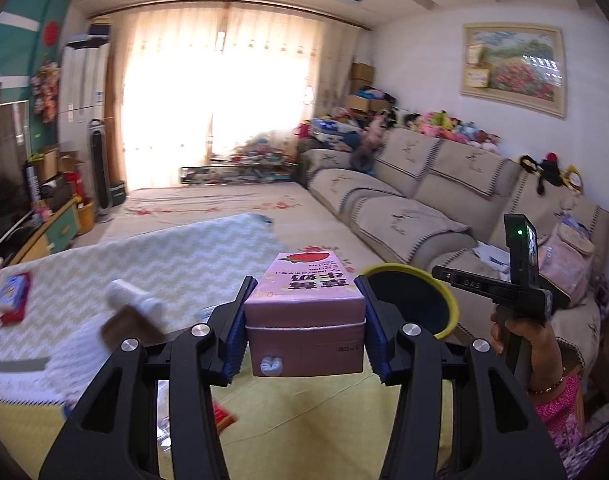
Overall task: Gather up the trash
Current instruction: 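Lift the milk carton over the bin and open the left tool, then reach the right tool to the green-lidded plastic container and grasp it, then carry the green container over the bin and open the right tool, then grasp the red-and-silver snack bag with the left tool, then carry the snack bag over the bin and open the left tool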
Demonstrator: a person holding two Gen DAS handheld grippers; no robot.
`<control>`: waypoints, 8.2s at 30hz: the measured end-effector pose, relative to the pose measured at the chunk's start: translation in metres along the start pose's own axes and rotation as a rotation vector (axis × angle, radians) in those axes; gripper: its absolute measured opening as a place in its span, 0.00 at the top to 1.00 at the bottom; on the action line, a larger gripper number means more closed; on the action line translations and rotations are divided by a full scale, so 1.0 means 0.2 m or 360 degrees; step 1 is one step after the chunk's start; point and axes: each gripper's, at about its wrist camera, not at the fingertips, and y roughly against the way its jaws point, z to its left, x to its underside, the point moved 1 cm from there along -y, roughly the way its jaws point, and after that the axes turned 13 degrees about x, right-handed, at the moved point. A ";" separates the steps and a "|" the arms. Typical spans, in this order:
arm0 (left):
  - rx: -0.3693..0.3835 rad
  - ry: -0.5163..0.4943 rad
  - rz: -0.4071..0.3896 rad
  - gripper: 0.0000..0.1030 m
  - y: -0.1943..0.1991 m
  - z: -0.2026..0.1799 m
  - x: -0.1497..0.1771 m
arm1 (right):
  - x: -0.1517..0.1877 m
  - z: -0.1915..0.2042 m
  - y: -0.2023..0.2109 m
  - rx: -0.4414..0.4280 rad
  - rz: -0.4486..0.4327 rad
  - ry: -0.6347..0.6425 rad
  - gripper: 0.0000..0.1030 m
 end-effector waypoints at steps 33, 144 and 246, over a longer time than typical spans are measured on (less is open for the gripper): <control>0.0293 -0.0075 0.0214 0.14 -1.20 -0.36 -0.13 | 0.02 -0.44 -0.17 0.0141 0.0086 -0.0235 0.53; -0.0912 0.0317 -0.0040 0.05 0.12 0.65 0.49 | 0.12 0.66 0.01 -0.0146 -0.0336 0.0251 0.36; 0.0313 -0.0079 0.0615 0.27 -1.69 -0.45 -0.06 | -0.04 -0.49 0.11 0.0495 -0.0405 -0.0249 0.23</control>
